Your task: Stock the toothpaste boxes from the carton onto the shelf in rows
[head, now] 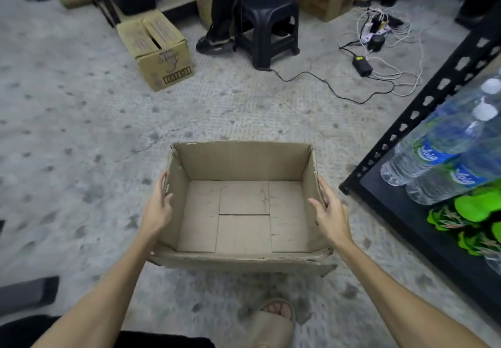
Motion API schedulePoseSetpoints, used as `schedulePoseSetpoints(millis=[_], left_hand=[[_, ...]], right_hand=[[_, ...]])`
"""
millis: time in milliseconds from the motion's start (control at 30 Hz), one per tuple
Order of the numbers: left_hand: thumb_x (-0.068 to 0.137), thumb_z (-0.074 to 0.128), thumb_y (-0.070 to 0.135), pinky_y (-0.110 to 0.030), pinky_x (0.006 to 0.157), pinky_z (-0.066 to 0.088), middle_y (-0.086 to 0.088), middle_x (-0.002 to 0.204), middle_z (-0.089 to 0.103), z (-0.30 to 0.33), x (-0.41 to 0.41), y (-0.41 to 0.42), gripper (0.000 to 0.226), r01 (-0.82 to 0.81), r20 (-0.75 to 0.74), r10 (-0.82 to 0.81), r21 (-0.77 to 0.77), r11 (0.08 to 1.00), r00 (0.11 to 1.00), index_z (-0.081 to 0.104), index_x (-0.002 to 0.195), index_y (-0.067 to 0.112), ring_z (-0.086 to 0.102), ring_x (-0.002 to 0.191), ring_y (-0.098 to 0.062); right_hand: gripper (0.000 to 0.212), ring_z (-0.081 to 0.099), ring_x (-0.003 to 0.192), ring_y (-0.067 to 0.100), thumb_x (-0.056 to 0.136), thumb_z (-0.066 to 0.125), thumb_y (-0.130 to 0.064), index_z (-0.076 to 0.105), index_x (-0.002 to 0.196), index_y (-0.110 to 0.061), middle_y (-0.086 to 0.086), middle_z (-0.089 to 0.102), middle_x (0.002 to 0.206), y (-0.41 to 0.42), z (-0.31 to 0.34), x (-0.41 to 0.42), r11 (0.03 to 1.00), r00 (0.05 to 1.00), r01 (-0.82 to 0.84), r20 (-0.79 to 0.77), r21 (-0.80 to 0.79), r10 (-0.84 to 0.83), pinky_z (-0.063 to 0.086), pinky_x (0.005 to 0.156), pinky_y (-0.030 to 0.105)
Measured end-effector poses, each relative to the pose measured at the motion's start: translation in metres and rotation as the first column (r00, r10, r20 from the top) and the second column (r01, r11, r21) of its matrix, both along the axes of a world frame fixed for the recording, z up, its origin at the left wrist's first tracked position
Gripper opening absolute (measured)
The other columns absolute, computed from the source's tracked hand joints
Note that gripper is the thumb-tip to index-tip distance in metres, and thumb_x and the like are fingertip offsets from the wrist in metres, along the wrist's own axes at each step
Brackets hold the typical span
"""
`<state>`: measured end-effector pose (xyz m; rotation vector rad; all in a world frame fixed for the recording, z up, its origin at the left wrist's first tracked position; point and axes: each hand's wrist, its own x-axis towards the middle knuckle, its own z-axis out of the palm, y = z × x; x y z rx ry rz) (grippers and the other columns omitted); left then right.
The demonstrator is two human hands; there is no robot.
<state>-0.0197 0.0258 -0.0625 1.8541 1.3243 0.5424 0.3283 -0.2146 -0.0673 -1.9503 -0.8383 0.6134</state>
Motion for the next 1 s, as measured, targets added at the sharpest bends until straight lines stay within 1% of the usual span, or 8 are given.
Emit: schedulePoseSetpoints(millis=[67,167,300,400,467,633,800,1000], left_hand=[[0.103,0.041,-0.002,-0.045,0.122,0.028,0.0,0.163,0.031,-0.005,-0.004,0.011,0.063,-0.022,-0.049,0.023,0.028,0.999,0.999,0.023,0.157,0.026,0.028,0.148,-0.011],[0.103,0.042,0.0,-0.045,0.12,0.029,0.001,0.163,0.031,-0.008,-0.004,0.017,0.065,-0.031,-0.051,0.032,0.021,0.999,0.998,0.021,0.157,0.029,0.029,0.149,-0.014],[0.102,0.044,0.0,-0.046,0.122,0.026,0.003,0.164,0.028,-0.011,-0.003,0.02,0.068,-0.02,-0.056,0.022,0.028,0.999,0.998,0.019,0.157,0.032,0.026,0.151,-0.014],[0.103,0.054,0.013,-0.044,0.121,0.028,0.0,0.164,0.029,-0.012,0.0,0.019,0.067,-0.036,-0.085,0.039,0.039,0.999,0.996,0.019,0.159,0.024,0.03,0.15,-0.018],[0.099,0.062,0.027,-0.042,0.118,0.033,0.002,0.161,0.034,-0.012,0.001,0.015,0.07,-0.063,-0.069,0.066,0.05,0.997,0.995,0.023,0.157,0.026,0.036,0.146,-0.016],[0.087,0.075,0.046,-0.046,0.101,0.051,0.003,0.131,0.061,0.003,0.0,0.003,0.064,-0.308,0.082,0.304,0.045,0.95,0.949,0.046,0.142,0.029,0.058,0.119,-0.014],[0.085,0.077,0.045,-0.035,0.104,0.045,0.005,0.134,0.056,0.019,0.008,-0.013,0.062,-0.261,0.112,0.249,0.113,0.959,0.962,0.051,0.139,0.03,0.054,0.121,-0.012],[0.09,0.073,0.04,-0.034,0.112,0.037,0.01,0.144,0.051,0.038,0.023,-0.038,0.06,-0.173,0.151,0.146,0.188,0.967,0.978,0.048,0.143,0.028,0.045,0.133,-0.008]], right_hand=[[0.068,0.035,0.145,0.003,0.099,0.062,-0.016,0.032,0.157,-0.032,-0.012,0.036,0.159,0.01,-0.002,0.002,1.0,1.0,-0.021,0.006,-0.001,0.021,0.034,0.121,0.038],[0.071,0.031,0.148,0.005,0.1,0.061,-0.016,0.027,0.158,-0.037,-0.016,0.03,0.162,0.021,-0.004,0.0,0.998,0.998,-0.058,-0.02,0.014,0.058,0.031,0.122,0.04],[0.075,0.045,0.134,0.036,0.101,0.058,-0.014,0.018,0.16,-0.037,-0.016,0.021,0.165,0.026,0.0,-0.001,0.993,0.994,-0.1,-0.045,-0.066,0.097,0.03,0.115,0.027],[0.077,0.039,0.142,0.021,0.101,0.058,-0.021,0.011,0.161,-0.036,-0.014,0.017,0.167,0.023,0.004,0.002,0.985,0.99,-0.137,-0.029,-0.104,0.135,0.025,0.123,0.039],[0.08,0.034,0.145,0.017,0.101,0.06,-0.025,0.008,0.162,-0.034,-0.015,0.015,0.166,0.021,0.007,0.003,0.98,0.988,-0.154,-0.024,-0.125,0.152,0.021,0.123,0.036],[0.08,0.017,0.148,-0.001,0.099,0.061,-0.037,0.011,0.162,-0.032,-0.016,0.016,0.167,0.014,0.016,-0.003,0.988,0.993,-0.116,-0.016,-0.102,0.115,0.018,0.125,0.037],[0.076,0.026,0.15,0.009,0.099,0.06,-0.041,0.016,0.16,-0.035,-0.016,0.025,0.164,0.009,0.025,-0.012,0.996,0.999,-0.051,-0.001,-0.07,0.051,0.024,0.124,0.043],[0.072,0.033,0.147,0.012,0.098,0.06,-0.045,0.019,0.157,-0.044,-0.009,0.033,0.162,-0.002,0.041,-0.022,1.0,1.0,0.005,-0.031,0.012,-0.005,0.029,0.122,0.049]])
